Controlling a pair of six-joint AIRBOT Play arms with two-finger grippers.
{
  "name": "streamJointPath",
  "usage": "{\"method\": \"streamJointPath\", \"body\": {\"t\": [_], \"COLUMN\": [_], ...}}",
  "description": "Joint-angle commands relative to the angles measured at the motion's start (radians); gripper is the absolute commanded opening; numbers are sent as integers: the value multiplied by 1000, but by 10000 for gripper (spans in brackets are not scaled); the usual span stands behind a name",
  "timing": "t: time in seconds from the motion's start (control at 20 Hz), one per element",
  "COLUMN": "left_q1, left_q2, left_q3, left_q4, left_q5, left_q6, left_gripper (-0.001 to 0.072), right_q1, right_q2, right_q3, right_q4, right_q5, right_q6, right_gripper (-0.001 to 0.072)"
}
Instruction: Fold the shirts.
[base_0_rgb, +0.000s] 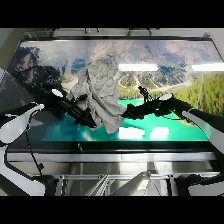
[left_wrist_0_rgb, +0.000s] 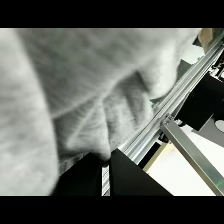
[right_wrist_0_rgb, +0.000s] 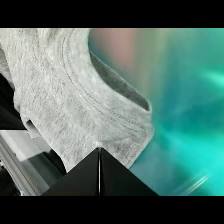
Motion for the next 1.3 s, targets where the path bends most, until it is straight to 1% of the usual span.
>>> {"method": "streamJointPath", "body": {"t": [0.0,0.2,0.35,0.4,0.45,0.5,0.75,0.9,1.0,1.05,1.1,1.15,1.2,1.25], "left_q1": [12,56,102,118,130,132,147,184,214,227,237,246,255,258], "left_q2": [6,117,238,272,296,309,310,311,310,310,311,311,311,311], "left_q3": [79,154,195,198,197,197,179,126,100,97,98,98,98,98], "left_q4": [5,3,-2,-1,6,17,162,161,161,160,158,150,148,146], "left_q5": [-72,-193,-212,-202,-196,-199,-205,-183,-159,-156,-156,-156,-154,-151], "left_q6": [-1,-2,-1,-1,0,1,6,6,7,7,7,10,18,24], "left_gripper": [17,17,19,18,19,19,19,19,19,19,19,19,19,19], "right_q1": [-1,-48,-89,-89,-87,-84,-37,12,40,53,63,70,76,79], "right_q2": [4,87,197,209,207,194,59,-22,-59,-73,-85,-97,-105,-108], "right_q3": [12,12,12,11,9,6,0,1,2,2,4,10,19,29], "right_q4": [46,49,54,39,1,-28,-51,-45,-6,23,69,120,175,226], "right_q5": [2,4,2,3,2,2,-26,-28,-32,-39,-47,-47,-46,-38], "right_q6": [-71,-77,-61,-58,-6,43,113,137,136,135,108,78,44,-18], "right_gripper": [15,14,16,42,286,436,435,435,434,408,340,340,321,53]}}
